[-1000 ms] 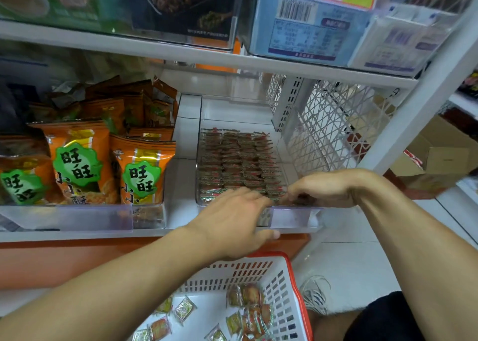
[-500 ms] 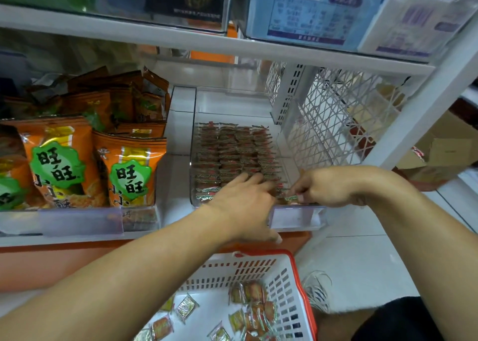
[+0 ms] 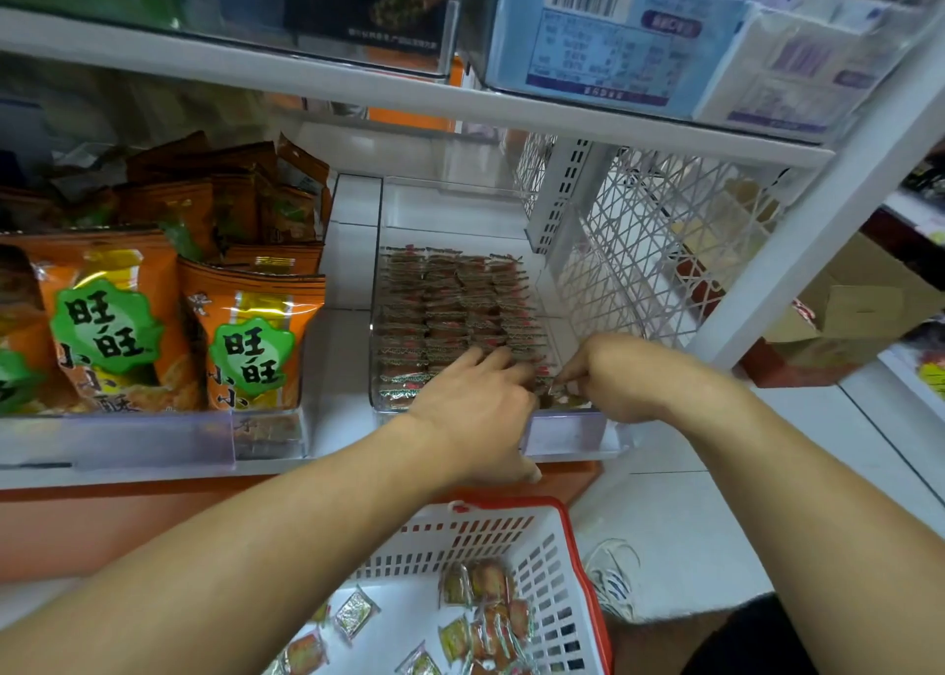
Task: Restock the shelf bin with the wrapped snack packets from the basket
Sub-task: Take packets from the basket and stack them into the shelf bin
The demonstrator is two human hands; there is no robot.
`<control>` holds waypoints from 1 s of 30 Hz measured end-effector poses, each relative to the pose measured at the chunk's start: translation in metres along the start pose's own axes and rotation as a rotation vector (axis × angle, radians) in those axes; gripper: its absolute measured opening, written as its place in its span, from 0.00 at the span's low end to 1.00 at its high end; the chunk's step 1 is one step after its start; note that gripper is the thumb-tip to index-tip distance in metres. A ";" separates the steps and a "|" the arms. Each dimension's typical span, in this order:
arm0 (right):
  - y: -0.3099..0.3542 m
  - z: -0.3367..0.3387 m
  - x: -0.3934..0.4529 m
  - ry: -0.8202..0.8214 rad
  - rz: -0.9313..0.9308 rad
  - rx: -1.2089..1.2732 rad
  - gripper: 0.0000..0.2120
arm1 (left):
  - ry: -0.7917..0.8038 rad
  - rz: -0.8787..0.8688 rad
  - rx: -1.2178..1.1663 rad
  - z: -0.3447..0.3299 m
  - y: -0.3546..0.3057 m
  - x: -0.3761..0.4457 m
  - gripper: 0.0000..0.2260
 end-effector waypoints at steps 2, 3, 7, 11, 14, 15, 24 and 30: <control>-0.002 0.000 0.001 -0.003 -0.015 0.028 0.12 | 0.012 0.011 -0.018 0.000 -0.001 0.000 0.31; -0.002 0.000 0.002 -0.006 -0.017 0.035 0.12 | 0.018 0.018 -0.029 -0.001 -0.001 0.000 0.31; 0.001 0.004 0.001 -0.040 -0.047 0.005 0.11 | 0.023 0.024 -0.039 0.000 0.000 -0.001 0.30; 0.005 0.009 -0.001 -0.122 -0.066 -0.019 0.12 | 0.039 0.026 -0.057 0.000 0.001 -0.001 0.30; 0.006 0.002 0.000 -0.089 -0.066 0.009 0.11 | 0.044 0.026 -0.064 0.000 0.001 0.000 0.30; 0.007 -0.001 0.001 -0.068 -0.058 0.025 0.11 | 0.047 0.026 -0.063 0.000 0.001 0.000 0.30; 0.017 -0.006 0.012 -0.005 -0.105 0.022 0.12 | 0.028 0.042 -0.078 0.001 0.003 -0.001 0.27; 0.012 -0.007 0.016 0.141 -0.114 0.160 0.06 | -0.099 0.027 -0.087 0.002 0.001 -0.004 0.33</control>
Point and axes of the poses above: each hand's wrist, its own x-axis towards the middle knuckle, its own z-axis out of the back of the hand, y = z × x, the point moved 5 cm from there along x, towards the middle knuckle, and after that the axes turned 3 degrees about y, right-handed, at the moved point
